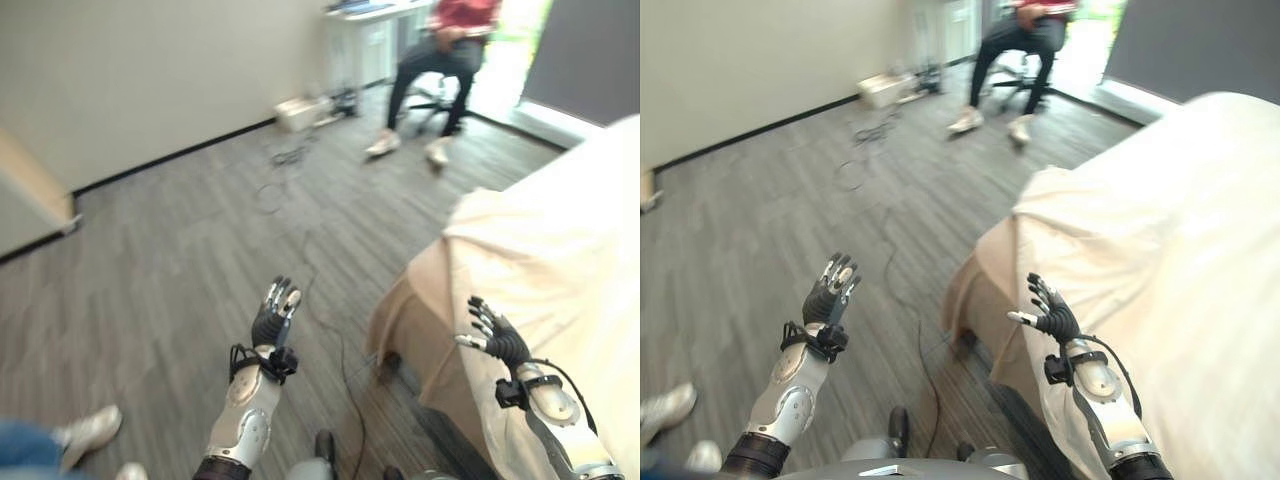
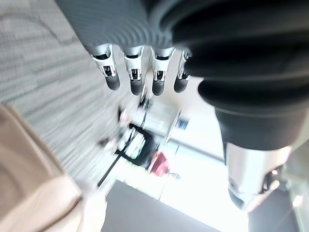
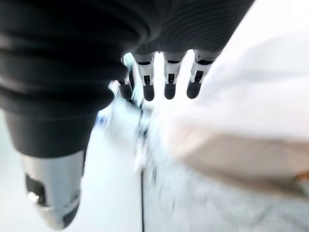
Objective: Making the bed.
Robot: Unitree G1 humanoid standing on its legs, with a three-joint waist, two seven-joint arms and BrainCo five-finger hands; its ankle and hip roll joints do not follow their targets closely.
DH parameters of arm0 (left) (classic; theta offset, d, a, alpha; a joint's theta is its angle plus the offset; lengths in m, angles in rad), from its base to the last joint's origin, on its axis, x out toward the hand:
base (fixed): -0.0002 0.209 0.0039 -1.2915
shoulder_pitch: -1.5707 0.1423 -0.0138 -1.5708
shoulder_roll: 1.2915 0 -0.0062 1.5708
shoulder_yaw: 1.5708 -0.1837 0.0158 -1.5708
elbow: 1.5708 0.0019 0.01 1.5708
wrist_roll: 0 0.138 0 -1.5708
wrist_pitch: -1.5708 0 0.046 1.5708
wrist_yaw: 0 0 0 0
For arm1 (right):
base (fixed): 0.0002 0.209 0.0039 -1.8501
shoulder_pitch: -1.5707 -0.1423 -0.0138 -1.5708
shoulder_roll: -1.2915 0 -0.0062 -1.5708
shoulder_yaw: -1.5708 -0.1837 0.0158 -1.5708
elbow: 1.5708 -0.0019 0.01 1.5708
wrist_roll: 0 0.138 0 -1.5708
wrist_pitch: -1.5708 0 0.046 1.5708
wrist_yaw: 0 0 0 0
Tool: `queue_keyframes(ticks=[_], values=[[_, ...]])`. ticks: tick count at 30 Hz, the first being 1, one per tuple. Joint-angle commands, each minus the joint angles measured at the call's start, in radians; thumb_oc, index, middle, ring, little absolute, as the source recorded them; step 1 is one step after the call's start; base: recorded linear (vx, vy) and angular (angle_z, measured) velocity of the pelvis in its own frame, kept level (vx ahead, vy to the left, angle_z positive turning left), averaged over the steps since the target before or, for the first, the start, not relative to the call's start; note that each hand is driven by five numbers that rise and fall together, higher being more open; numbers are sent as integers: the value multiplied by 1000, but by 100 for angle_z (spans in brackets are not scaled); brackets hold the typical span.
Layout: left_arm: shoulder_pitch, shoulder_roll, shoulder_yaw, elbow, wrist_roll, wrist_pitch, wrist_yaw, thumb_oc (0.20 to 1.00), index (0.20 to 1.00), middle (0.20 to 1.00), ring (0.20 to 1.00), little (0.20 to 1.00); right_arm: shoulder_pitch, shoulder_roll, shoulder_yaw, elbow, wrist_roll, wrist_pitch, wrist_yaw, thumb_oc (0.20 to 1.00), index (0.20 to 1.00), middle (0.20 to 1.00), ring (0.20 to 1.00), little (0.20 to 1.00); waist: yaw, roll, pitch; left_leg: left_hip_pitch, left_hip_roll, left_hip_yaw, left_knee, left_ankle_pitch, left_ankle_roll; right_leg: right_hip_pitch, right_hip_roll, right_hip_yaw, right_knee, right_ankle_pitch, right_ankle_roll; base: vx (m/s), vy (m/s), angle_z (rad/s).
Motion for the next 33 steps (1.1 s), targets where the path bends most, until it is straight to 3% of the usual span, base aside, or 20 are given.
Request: queue_keyframes(ticks=[1, 4, 6, 7, 8, 10, 11, 13, 14, 15, 16, 19, 20, 22, 23, 24, 28, 33], values=[[28, 31, 49, -85, 23, -62, -23, 1000, 1000, 1000, 1000, 1000, -16, 5, -24, -50, 72, -55, 49, 1000, 1000, 1000, 1000, 1000, 50, -16, -29, -12, 15, -82, 98, 97, -55, -67, 26, 14, 43, 74, 120, 268, 305, -257], [29, 33, 43, -84, 25, -64, -31, 1000, 1000, 1000, 1000, 1000, -9, -1, -38, -51, 75, -51, 50, 1000, 1000, 1000, 1000, 1000, 32, 1, -37, 10, 30, -81, 21, 104, -61, -85, 30, 72, 43, 81, 137, 97, 242, -186], [31, 38, 28, -83, 25, -63, -40, 1000, 1000, 1000, 1000, 1000, -2, 13, -51, -45, 92, -47, 46, 1000, 1000, 1000, 1000, 1000, 12, 8, -46, 33, 43, -12, -48, 112, -47, -105, 14, 98, 34, 99, 156, 120, 463, -134], [29, 55, 25, -96, 34, -66, -38, 1000, 1000, 1000, 1000, 1000, -1, 34, -52, -41, 125, -40, 42, 1000, 1000, 1000, 1000, 1000, 6, 5, -43, 45, 31, 51, -54, 97, -24, -124, -19, 130, 38, 122, 199, 127, 527, -133], [31, 62, 30, -111, 34, -66, -36, 1000, 1000, 1000, 1000, 1000, -6, 50, -47, -47, 148, -38, 45, 1000, 1000, 1000, 1000, 1000, 8, 2, -40, 52, 28, 89, -59, 88, -14, -139, -26, 140, 54, 132, 215, 93, 390, -148], [32, 70, 33, -118, 38, -66, -35, 1000, 1000, 1000, 1000, 1000, -9, 65, -37, -46, 159, -38, 57, 1000, 1000, 1000, 1000, 1000, 14, 1, -30, 61, 27, 128, -65, 79, 3, -169, -29, 134, 87, 142, 229, 6, 264, -112], [20, 81, 42, -112, 55, -64, -28, 1000, 1000, 1000, 1000, 1000, -22, 71, -9, -49, 125, -35, 64, 1000, 1000, 1000, 1000, 1000, 33, 2, -10, 81, 27, 203, -82, 66, 26, -245, -53, 36, 138, 184, 245, -46, 413, -119], [17, 86, 61, -90, 60, -63, -7, 1000, 1000, 1000, 1000, 1000, -26, 86, 24, -56, 105, -36, 62, 1000, 1000, 1000, 1000, 1000, 67, 15, 11, 110, 36, 286, -88, 50, 36, -302, -136, -285, 144, 185, 205, -75, 303, -131], [16, 86, 61, -90, 60, -63, -7, 1000, 1000, 1000, 1000, 1000, -27, 86, 24, -56, 105, -36, 62, 1000, 1000, 1000, 1000, 1000, 64, 14, 9, 105, 35, 284, -88, 53, 35, -304, -137, -287, 141, 188, 206, -102, 245, -166], [19, 88, 67, -82, 64, -59, 2, 1000, 1000, 1000, 1000, 1000, -27, 92, 48, -54, 107, -33, 77, 1000, 1000, 1000, 1000, 1000, 84, 26, 15, 119, 38, 328, -98, 51, 39, -321, -145, -441, 190, 156, 184, -116, 287, -183], [36, 87, 61, -81, 67, -46, -16, 1000, 1000, 1000, 1000, 1000, -19, 84, 78, -39, 80, -28, 106, 1000, 1000, 1000, 1000, 1000, 91, 35, 13, 127, 39, 386, -105, 52, 45, -313, -150, -538, 239, 126, 182, -115, 288, -153], [57, 77, 58, -88, 69, -34, -39, 1000, 1000, 1000, 1000, 1000, -10, 77, 85, -39, 67, -24, 126, 1000, 1000, 1000, 1000, 1000, 87, 43, 5, 129, 35, 419, -106, 57, 48, -299, -130, -550, 278, 110, 180, -18, 165, -89], [67, 66, 51, -94, 66, -30, -49, 1000, 1000, 1000, 1000, 1000, -4, 72, 88, -47, 66, -23, 134, 1000, 1000, 1000, 1000, 1000, 75, 42, -4, 137, 33, 435, -108, 54, 48, -279, -119, -525, 264, 103, 178, 28, 33, -62], [72, 59, 45, -93, 61, -28, -53, 1000, 1000, 1000, 1000, 1000, -3, 70, 90, -52, 71, -25, 137, 1000, 1000, 1000, 1000, 1000, 74, 37, -10, 142, 30, 449, -107, 49, 47, -247, -114, -524, 218, 95, 170, 30, 7, -44], [76, 55, 38, -96, 58, -24, -57, 1000, 1000, 1000, 1000, 1000, -3, 71, 95, -64, 72, -26, 136, 1000, 1000, 1000, 1000, 1000, 83, 22, -24, 142, 21, 484, -104, 42, 42, -201, -128, -578, 114, 91, 154, 24, -21, -44], [76, 56, 37, -96, 58, -24, -57, 1000, 1000, 1000, 1000, 1000, -2, 72, 95, -65, 72, -26, 136, 1000, 1000, 1000, 1000, 1000, 82, 22, -22, 143, 22, 483, -103, 41, 41, -196, -127, -579, 109, 93, 154, 26, -30, -46], [93, 34, 24, -106, 28, -25, -62, 1000, 1000, 1000, 1000, 1000, -12, 57, 114, -81, 93, -31, 139, 1000, 1000, 1000, 1000, 1000, 84, 4, -39, 149, 27, 505, -108, 41, 34, -142, -97, -525, 8, 99, 146, 69, -103, -25], [61, 33, -6, -89, 33, -22, -70, 1000, 1000, 1000, 1000, 1000, 1, 38, 96, -68, 99, -39, 123, 1000, 1000, 1000, 1000, 1000, 68, -8, -15, 102, 33, 513, 19, 18, 11, -129, -108, -542, 7, 97, 135, 8, -75, 0]])
